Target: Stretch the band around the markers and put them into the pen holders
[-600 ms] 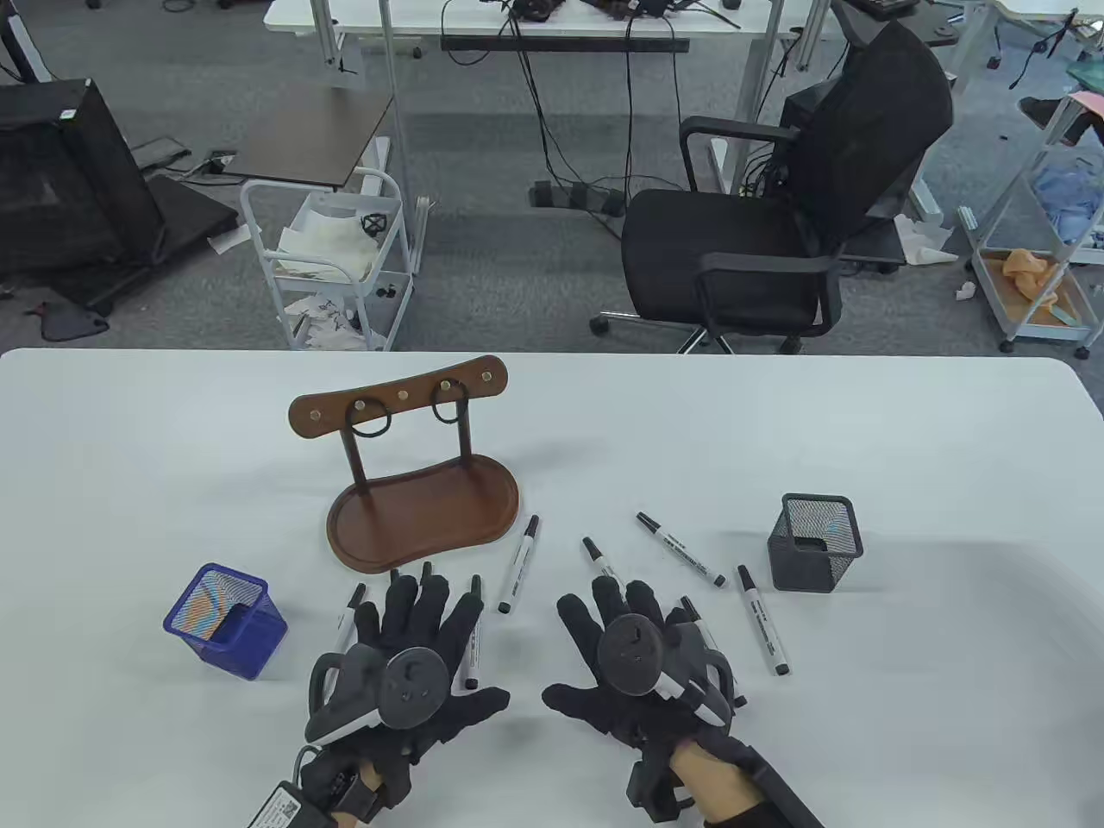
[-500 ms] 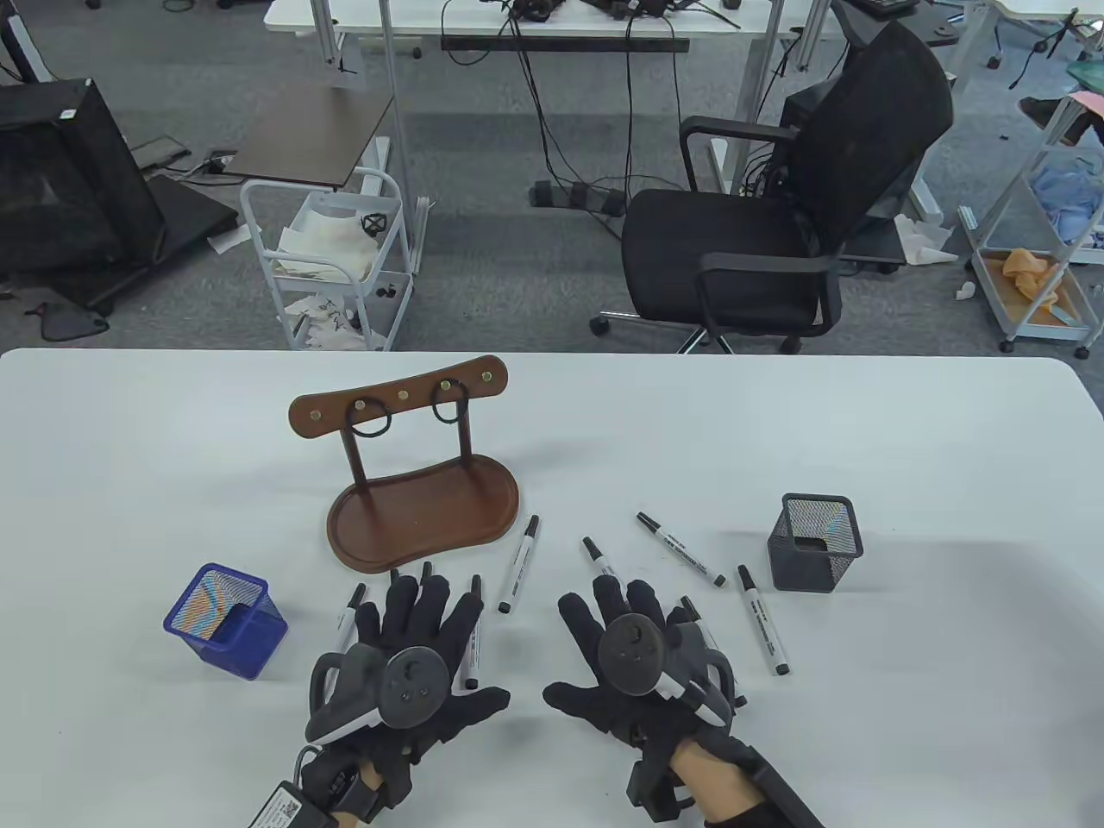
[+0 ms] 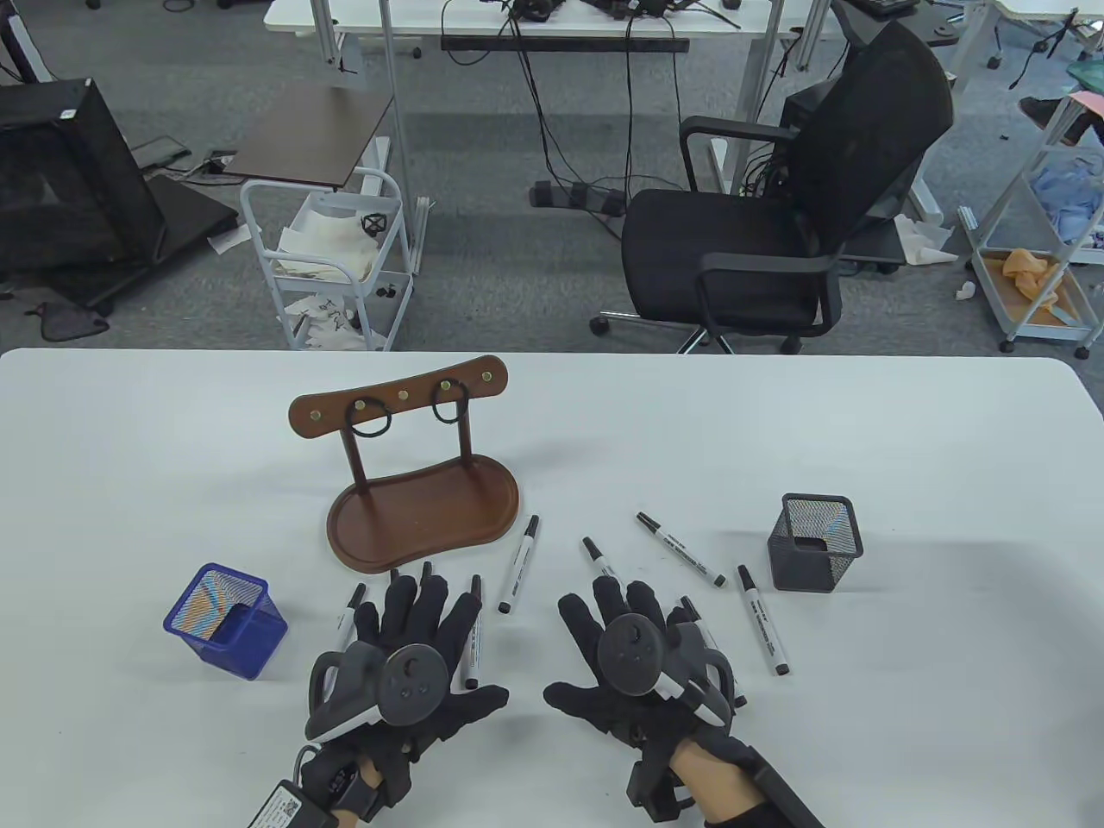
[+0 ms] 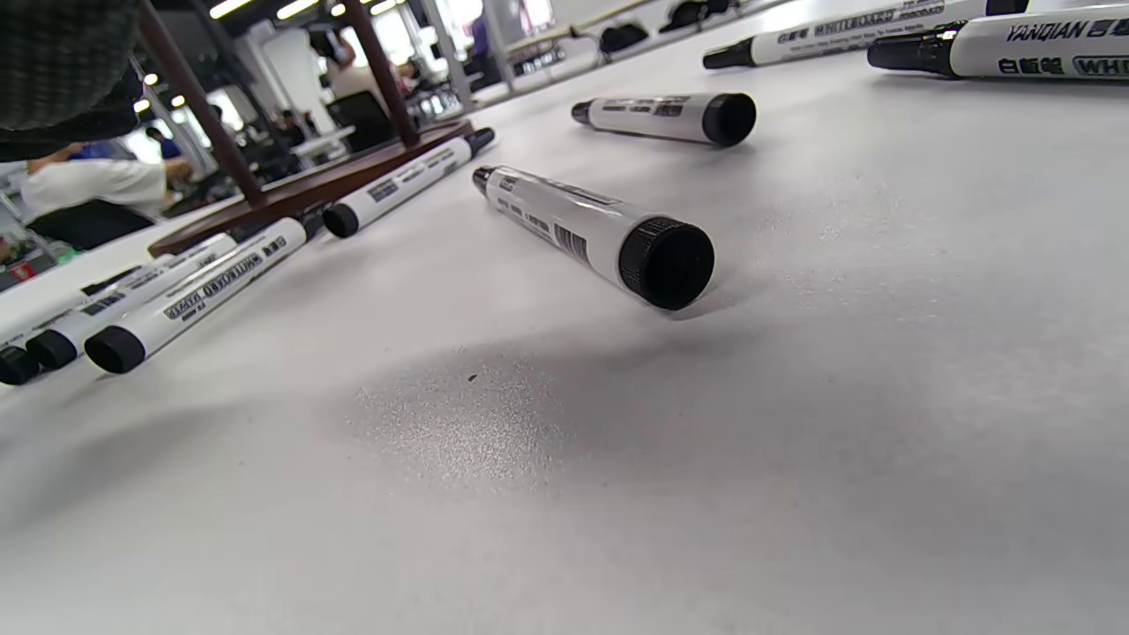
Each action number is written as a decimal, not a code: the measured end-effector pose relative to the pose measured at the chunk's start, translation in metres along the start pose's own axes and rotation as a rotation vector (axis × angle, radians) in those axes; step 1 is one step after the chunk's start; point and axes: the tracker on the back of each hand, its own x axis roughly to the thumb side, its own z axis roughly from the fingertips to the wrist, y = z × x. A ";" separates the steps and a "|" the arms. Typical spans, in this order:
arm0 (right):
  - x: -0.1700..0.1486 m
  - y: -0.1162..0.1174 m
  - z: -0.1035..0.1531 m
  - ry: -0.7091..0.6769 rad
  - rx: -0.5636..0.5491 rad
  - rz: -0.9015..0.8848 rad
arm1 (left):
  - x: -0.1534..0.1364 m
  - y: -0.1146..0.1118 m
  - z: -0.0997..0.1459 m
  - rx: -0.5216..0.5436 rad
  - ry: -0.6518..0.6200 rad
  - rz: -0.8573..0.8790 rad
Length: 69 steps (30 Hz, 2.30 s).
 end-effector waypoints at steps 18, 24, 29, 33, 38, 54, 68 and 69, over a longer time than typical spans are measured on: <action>-0.002 -0.002 0.000 0.010 -0.011 -0.011 | -0.009 0.042 -0.014 0.034 0.052 0.084; -0.004 -0.002 0.000 0.012 -0.017 -0.016 | -0.032 0.067 -0.027 0.069 0.121 0.200; -0.006 -0.004 0.000 0.018 -0.023 -0.026 | -0.052 0.083 -0.040 0.099 0.196 0.269; -0.007 -0.005 0.000 0.018 -0.028 -0.030 | -0.067 0.095 -0.053 0.141 0.265 0.361; -0.008 -0.006 0.000 0.017 -0.032 -0.032 | -0.084 0.101 -0.064 0.173 0.341 0.480; -0.008 -0.006 0.001 0.007 -0.029 -0.035 | -0.125 0.080 -0.079 0.319 0.546 0.954; -0.009 -0.007 0.001 0.008 -0.028 -0.043 | -0.137 0.076 -0.097 0.425 0.619 1.138; -0.009 -0.007 0.001 0.008 -0.028 -0.042 | -0.137 0.076 -0.097 0.430 0.624 1.149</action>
